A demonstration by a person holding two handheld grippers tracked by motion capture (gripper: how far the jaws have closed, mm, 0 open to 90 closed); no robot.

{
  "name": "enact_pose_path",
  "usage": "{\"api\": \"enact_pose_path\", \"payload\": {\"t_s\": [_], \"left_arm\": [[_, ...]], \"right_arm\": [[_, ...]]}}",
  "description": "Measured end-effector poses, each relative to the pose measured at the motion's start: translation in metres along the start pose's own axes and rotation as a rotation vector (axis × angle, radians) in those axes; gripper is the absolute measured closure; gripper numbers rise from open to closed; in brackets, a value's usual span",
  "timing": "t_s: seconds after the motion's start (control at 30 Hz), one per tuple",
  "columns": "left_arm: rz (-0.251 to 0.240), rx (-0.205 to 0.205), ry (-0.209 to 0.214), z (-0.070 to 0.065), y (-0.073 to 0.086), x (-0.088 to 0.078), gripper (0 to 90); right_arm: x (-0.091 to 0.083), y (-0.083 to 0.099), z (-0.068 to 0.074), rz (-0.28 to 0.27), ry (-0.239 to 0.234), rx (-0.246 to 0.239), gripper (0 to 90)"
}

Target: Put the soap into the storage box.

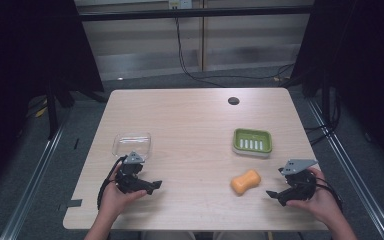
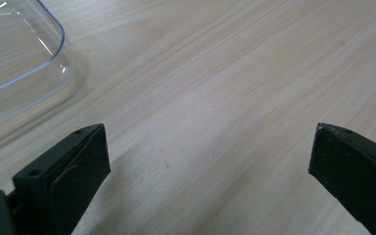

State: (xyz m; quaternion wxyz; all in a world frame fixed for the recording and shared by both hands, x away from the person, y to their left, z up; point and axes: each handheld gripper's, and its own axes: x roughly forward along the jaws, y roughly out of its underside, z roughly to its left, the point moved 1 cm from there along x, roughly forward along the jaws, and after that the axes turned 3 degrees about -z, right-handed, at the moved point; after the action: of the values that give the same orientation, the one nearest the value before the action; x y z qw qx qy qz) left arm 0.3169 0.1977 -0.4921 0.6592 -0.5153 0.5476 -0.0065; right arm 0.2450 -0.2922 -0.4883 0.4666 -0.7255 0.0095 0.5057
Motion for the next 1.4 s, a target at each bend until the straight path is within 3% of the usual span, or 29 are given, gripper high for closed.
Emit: {"api": "enact_pose_path", "payload": {"t_s": [0.17, 0.33, 0.37, 0.63, 0.7, 1.3, 1.4], "left_arm": [[-0.002, 0.0, -0.005, -0.001, 0.0, -0.002, 1.5], [-0.006, -0.004, -0.007, 0.0, 0.002, -0.005, 1.7], [-0.011, -0.008, -0.005, 0.0, 0.002, -0.005, 1.7], [-0.011, -0.008, -0.021, 0.0, 0.001, -0.006, 1.8], [-0.022, -0.012, -0.01, 0.001, 0.001, -0.006, 2.0], [-0.024, -0.014, 0.001, 0.0, -0.001, -0.007, 2.0], [-0.026, -0.018, -0.006, 0.001, 0.0, -0.007, 2.0]], "right_arm": [[0.003, -0.011, 0.008, 0.032, -0.012, -0.077, 11.6], [0.004, -0.02, 0.013, 0.023, -0.036, -0.11, 11.7], [0.006, -0.025, 0.014, 0.061, -0.024, -0.155, 11.6], [0.013, -0.04, 0.014, 0.107, -0.05, -0.227, 12.1], [0.017, -0.047, 0.014, 0.137, -0.05, -0.272, 12.2], [0.035, -0.075, 0.019, 0.212, -0.118, -0.376, 11.9], [0.043, -0.081, 0.024, 0.237, -0.141, -0.42, 11.8]]}}
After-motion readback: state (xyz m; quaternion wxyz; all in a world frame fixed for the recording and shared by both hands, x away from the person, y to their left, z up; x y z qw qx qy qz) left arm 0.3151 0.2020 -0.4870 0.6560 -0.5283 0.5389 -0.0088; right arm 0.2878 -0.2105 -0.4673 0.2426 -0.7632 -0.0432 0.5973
